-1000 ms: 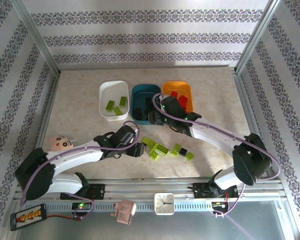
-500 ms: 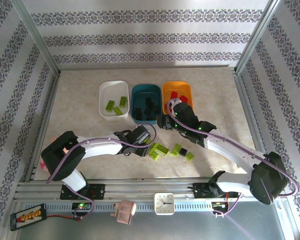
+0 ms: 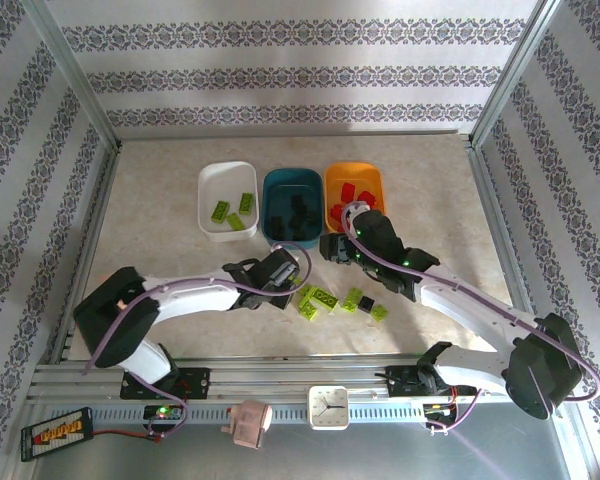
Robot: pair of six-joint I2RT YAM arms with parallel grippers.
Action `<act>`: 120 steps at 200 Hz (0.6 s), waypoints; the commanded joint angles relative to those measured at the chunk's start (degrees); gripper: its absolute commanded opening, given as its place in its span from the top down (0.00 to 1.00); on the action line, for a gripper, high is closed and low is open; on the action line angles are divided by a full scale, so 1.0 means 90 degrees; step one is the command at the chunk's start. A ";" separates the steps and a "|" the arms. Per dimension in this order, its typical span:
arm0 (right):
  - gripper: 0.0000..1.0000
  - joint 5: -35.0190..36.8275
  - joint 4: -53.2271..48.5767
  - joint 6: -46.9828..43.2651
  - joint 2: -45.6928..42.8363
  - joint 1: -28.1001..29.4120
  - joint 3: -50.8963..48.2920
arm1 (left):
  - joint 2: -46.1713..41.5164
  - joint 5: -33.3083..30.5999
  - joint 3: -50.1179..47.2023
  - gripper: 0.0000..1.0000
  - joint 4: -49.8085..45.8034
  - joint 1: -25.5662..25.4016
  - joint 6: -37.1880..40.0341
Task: Sort the legos into containers by color
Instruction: Pick up the lego from the middle-left of the table, then place the lego in the container.
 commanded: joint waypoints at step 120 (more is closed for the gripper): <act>0.39 -0.0161 -0.0116 0.0336 -0.0679 -0.0039 -0.1124 | 0.2711 0.0356 0.4569 0.68 -0.0919 0.2055 0.0571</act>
